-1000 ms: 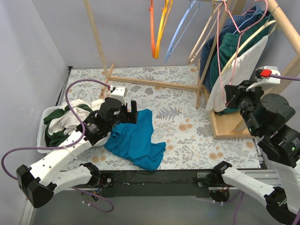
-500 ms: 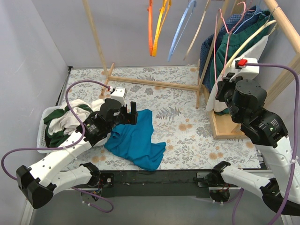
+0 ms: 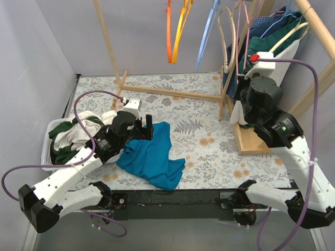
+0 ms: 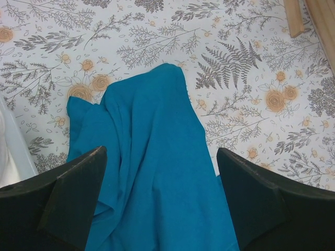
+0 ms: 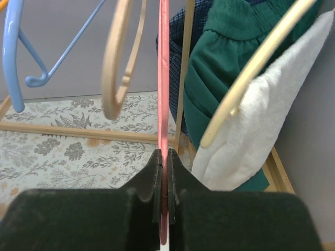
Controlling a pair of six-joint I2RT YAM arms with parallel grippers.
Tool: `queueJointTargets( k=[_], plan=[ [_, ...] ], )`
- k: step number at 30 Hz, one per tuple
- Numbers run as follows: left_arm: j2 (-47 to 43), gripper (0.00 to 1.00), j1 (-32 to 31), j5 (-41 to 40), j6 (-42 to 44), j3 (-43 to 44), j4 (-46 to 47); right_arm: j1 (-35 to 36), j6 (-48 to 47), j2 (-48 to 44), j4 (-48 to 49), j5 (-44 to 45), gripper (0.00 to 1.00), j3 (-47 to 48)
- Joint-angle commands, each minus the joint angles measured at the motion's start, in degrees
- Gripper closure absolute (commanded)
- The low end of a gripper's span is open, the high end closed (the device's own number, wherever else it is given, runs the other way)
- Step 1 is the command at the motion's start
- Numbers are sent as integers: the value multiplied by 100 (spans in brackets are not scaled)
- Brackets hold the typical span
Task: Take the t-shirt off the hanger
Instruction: Place the hanger at the clothesline.
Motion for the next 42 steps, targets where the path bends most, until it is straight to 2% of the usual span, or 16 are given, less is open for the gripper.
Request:
queueJointTargets(
  k=[1, 11, 17, 24, 30, 42],
  plan=[
    [-200, 13, -6, 67, -67, -24, 8, -71, -463, 483, 911, 62, 99, 274],
    [-349, 14, -6, 128, -111, -67, -54, -510, -675, 1142, 1307, -325, 99, 906],
    [-393, 14, -6, 128, -129, -120, -54, -1222, -184, 1151, 1141, -1247, 99, 819],
    [-367, 14, -6, 137, -129, -120, -63, -2302, 125, 1423, 956, -2828, 99, 897],
    [-340, 14, -6, 137, -129, -129, -63, -2506, 63, 1898, 640, -3383, 99, 1267],
    [-252, 14, -6, 155, -146, -138, -45, -2550, 292, 2083, 200, -3489, 99, 1276]
  ],
)
